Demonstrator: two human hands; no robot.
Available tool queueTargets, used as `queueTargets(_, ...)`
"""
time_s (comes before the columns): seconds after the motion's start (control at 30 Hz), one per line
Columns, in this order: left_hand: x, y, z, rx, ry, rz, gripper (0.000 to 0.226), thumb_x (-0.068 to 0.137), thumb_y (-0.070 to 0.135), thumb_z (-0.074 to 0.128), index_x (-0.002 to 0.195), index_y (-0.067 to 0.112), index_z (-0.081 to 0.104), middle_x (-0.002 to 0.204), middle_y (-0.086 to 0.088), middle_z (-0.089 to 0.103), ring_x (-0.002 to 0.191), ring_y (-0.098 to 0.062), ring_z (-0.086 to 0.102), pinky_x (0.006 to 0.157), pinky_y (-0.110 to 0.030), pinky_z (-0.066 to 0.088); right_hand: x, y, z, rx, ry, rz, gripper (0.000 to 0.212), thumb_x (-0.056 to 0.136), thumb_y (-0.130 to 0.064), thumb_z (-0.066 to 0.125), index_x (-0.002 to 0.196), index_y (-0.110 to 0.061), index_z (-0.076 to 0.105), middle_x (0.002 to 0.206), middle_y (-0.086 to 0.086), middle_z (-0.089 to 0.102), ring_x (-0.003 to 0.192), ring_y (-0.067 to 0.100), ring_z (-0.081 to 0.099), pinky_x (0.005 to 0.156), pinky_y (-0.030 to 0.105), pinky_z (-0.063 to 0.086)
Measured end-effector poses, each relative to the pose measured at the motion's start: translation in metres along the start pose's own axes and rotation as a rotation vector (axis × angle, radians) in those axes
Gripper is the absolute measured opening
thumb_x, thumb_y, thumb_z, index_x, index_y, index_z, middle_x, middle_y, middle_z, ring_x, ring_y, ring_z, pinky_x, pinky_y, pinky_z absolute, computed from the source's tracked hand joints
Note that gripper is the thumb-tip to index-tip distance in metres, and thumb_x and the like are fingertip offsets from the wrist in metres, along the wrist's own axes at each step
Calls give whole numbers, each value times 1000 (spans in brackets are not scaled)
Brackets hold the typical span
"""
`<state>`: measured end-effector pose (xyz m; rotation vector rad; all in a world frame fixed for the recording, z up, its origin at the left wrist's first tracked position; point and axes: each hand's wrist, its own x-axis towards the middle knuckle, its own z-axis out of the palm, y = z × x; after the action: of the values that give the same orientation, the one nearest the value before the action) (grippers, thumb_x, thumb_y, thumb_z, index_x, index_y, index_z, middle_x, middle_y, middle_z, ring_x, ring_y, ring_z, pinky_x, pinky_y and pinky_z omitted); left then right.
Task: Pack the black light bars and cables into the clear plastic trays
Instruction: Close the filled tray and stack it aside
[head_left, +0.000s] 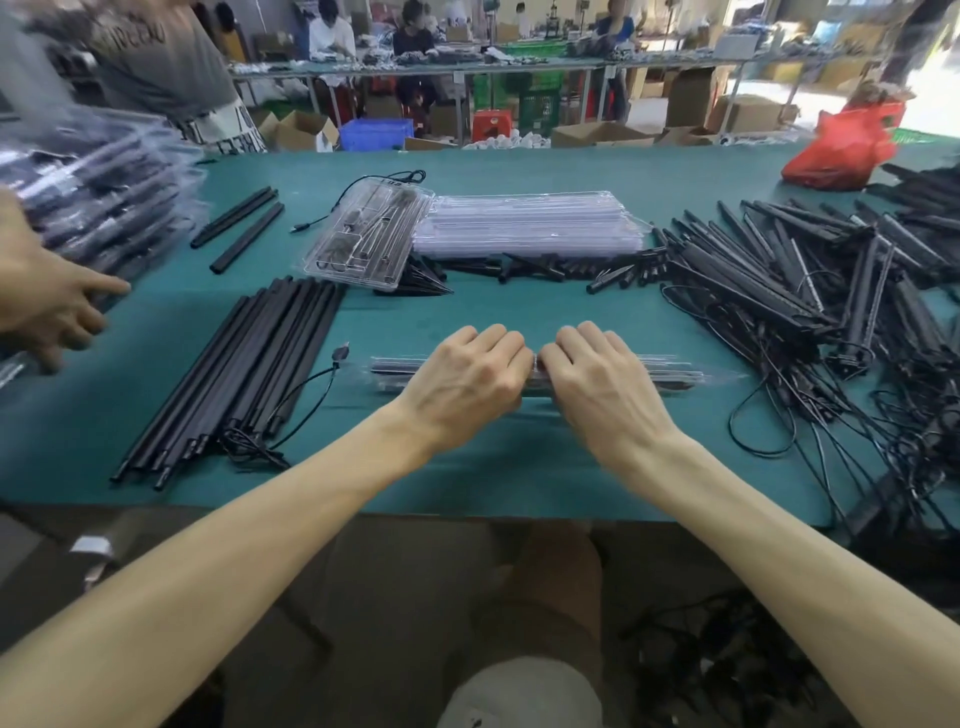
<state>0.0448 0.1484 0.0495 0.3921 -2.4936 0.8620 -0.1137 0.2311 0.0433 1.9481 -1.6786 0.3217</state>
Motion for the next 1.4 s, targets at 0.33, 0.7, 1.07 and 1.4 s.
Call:
queueTargets(0.33,-4,2,4,-3,30,-10,12,85,5,59,75,12,62,71,-5,58,64,-25,55,54,-36,43,-6,8,11,22,137,-122,14,86,4,58,84,-8,64,80,8,58,72,29,54,65,41,46)
queueTargets(0.7,-3,2,4,-12,42,7,20,89,5,50,73,11,60,70,-6,57,62,-25,53,55,-37,43,3,20,10,18,202,-299,18,91,0,56,76,-9,58,73,8,54,66,28,52,58,41,45)
queueTargets(1.07,-1,-2,-2,-68,-14,-5,7,80,7,58,73,9,59,71,-7,58,63,-27,54,55,-39,45,6,21,6,59,195,-308,13,81,-1,63,73,-9,56,72,7,54,65,28,52,56,39,42)
queueTargets(1.4,2,-10,-4,-155,-39,-31,9,76,10,68,77,8,60,73,-8,58,64,-28,55,57,-38,45,12,21,-1,90,156,-274,15,73,-1,69,70,-8,56,70,8,55,64,29,55,54,40,46)
